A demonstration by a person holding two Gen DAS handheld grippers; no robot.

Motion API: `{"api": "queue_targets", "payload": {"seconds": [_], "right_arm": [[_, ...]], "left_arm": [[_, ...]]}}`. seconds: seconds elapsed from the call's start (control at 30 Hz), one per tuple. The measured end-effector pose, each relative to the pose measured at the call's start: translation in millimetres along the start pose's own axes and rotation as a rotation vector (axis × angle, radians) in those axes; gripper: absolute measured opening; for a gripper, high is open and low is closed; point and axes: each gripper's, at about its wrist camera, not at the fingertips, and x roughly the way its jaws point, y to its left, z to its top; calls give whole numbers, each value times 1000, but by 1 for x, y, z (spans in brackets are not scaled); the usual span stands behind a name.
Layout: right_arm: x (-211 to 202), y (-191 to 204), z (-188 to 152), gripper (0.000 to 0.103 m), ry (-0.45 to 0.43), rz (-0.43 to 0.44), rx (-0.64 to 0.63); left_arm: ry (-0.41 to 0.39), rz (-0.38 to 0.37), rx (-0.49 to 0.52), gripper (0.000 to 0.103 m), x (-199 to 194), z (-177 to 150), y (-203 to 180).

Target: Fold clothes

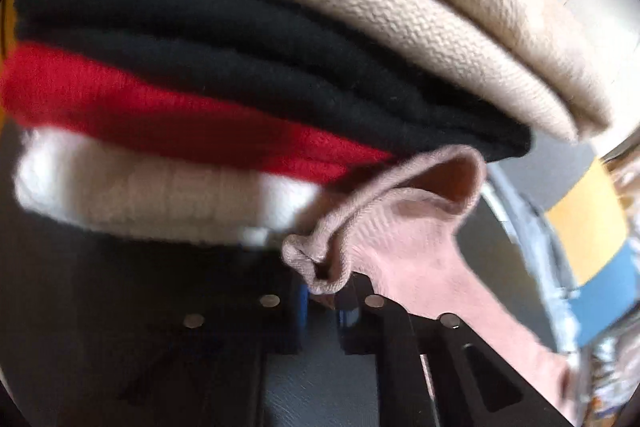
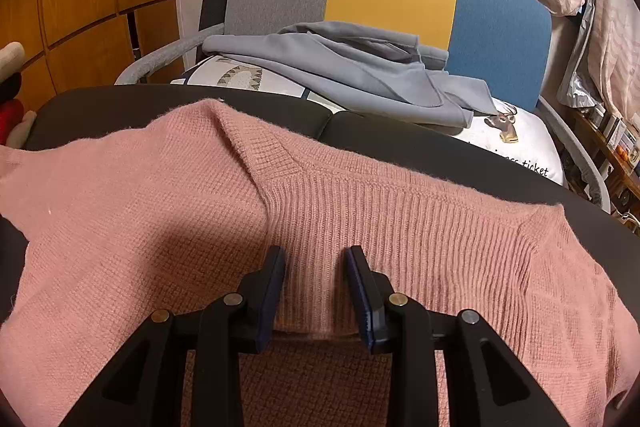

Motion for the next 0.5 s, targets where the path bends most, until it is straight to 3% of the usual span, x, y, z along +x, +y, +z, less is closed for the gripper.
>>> {"api": "queue_targets", "payload": {"seconds": [0.07,0.3,0.5], "right_arm": [[0,-1,0,32,2,5,3],[-6,-14,6,33,44,74,51],[-43,-37,-9,33,19,191,228]], "left_arm": [[-7,-25,21,10,-13,-4,-5],[-18,-150,185,10,-67,-16,-89],[-16,-269,332,10,-110,-26,-169]]}}
